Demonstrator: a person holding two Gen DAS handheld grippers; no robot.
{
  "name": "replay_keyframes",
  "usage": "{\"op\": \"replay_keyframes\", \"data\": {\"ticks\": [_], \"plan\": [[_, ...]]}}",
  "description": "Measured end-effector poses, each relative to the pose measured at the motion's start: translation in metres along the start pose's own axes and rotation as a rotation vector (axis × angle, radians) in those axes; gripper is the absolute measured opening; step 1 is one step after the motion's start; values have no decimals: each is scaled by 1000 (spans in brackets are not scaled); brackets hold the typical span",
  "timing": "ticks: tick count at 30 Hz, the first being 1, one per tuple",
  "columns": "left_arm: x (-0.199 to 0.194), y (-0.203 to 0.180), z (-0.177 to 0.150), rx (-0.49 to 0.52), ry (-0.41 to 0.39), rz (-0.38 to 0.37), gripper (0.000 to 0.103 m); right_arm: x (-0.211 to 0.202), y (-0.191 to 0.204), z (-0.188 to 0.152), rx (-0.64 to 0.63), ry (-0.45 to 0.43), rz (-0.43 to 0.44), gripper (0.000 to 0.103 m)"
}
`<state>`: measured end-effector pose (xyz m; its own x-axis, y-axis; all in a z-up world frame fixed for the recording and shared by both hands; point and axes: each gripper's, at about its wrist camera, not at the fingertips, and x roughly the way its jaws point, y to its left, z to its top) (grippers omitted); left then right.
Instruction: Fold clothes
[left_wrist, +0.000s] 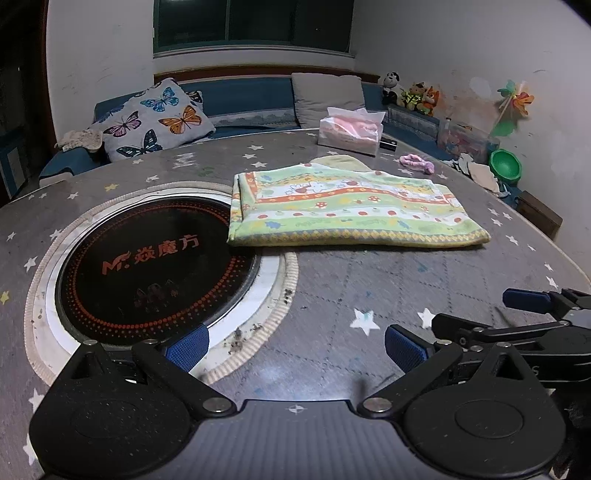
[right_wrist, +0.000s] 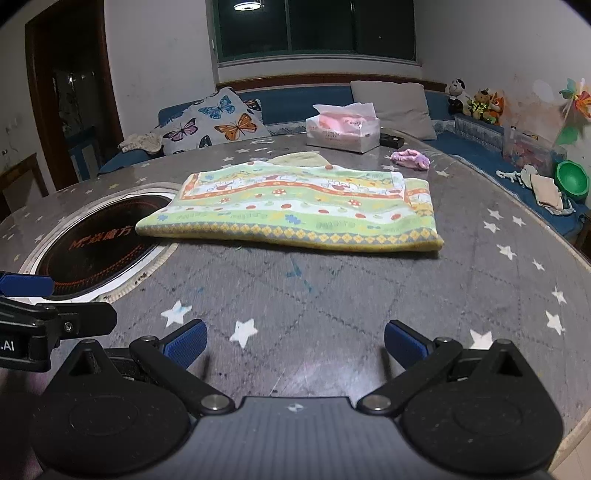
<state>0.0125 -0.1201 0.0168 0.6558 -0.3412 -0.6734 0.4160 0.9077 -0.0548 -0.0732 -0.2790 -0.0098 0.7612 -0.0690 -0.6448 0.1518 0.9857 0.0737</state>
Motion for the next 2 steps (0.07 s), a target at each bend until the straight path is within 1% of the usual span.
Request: {"op": "replay_keyframes", "data": {"ticks": [2], "plan": [[-3, -2, -1, 8, -10, 3, 103, -1, 1, -1, 0, 0, 1, 103]]}}
